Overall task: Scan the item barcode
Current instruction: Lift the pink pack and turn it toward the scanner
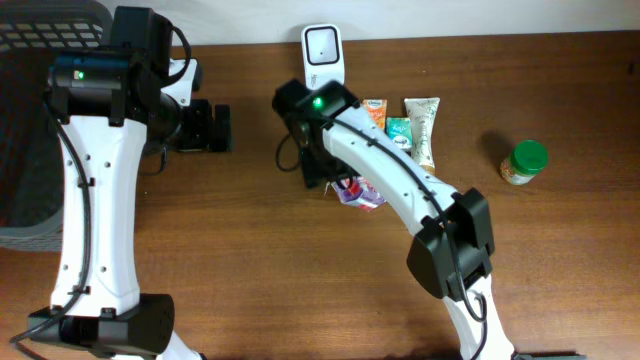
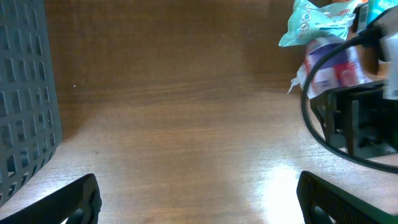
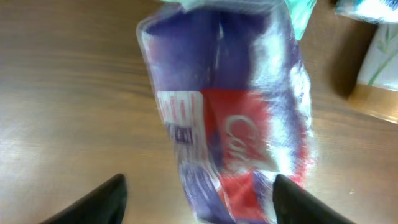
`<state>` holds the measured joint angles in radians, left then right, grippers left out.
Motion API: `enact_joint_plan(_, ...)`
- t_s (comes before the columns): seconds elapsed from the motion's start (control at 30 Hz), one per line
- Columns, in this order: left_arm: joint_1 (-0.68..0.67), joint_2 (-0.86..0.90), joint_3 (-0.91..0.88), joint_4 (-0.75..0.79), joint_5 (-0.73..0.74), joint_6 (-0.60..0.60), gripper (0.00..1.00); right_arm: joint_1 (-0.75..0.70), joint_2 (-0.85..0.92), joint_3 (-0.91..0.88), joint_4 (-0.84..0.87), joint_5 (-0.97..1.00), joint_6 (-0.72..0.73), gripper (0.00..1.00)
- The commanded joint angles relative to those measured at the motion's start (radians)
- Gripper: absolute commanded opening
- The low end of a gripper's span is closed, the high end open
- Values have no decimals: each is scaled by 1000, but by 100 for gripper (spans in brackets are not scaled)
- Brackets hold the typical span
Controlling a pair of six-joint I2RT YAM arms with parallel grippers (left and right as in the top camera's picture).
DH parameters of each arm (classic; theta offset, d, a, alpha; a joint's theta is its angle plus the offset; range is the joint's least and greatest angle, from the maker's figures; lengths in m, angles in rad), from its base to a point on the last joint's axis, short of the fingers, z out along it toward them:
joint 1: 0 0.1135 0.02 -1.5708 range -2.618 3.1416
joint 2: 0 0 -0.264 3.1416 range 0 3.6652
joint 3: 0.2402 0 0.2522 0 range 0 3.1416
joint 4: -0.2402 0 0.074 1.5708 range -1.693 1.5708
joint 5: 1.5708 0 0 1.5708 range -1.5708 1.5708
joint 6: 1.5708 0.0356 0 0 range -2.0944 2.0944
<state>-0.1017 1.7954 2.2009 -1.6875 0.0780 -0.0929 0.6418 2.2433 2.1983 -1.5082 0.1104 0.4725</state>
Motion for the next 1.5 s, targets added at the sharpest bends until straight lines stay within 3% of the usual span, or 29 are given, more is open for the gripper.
enact_joint_plan(0.0,0,-3,1,-1,0,16,99,-68,-13,146,-82,-55,-55,73)
enact_joint_plan(0.1,0,-3,1,-1,0,16,99,-205,-13,199,-134,-266,-254,75)
enact_joint_plan(0.2,0,-3,1,-1,0,16,99,-300,-11,161,-159,-347,-390,78)
enact_joint_plan(0.33,0,-3,1,-1,0,16,99,-386,-11,-7,-142,-529,-617,79)
enact_joint_plan(0.5,0,-3,1,-1,0,16,99,-407,-11,-296,33,-723,-634,79)
enact_joint_plan(0.67,0,-3,1,-1,0,16,99,-406,-11,-479,160,-765,-633,78)
enact_joint_plan(0.8,0,-3,1,-1,0,16,99,-404,-11,-542,257,-845,-621,65)
enact_joint_plan(0.83,0,-3,1,-1,0,16,99,-394,-11,-570,292,-844,-589,55)
enact_joint_plan(0.87,0,-3,1,-1,0,16,99,-387,-11,-586,316,-843,-573,53)
enact_joint_plan(1.0,0,-3,1,-1,0,16,99,-374,-12,-554,370,-760,-481,13)
enact_joint_plan(1.17,0,-3,1,0,0,16,99,-354,-12,-268,201,-565,-554,4)
enact_joint_plan(1.27,0,-3,1,-1,0,16,99,-295,-12,-64,13,-498,-830,4)
enact_joint_plan(1.47,0,-3,1,-1,0,16,99,-255,-8,-82,-108,-467,-1093,4)
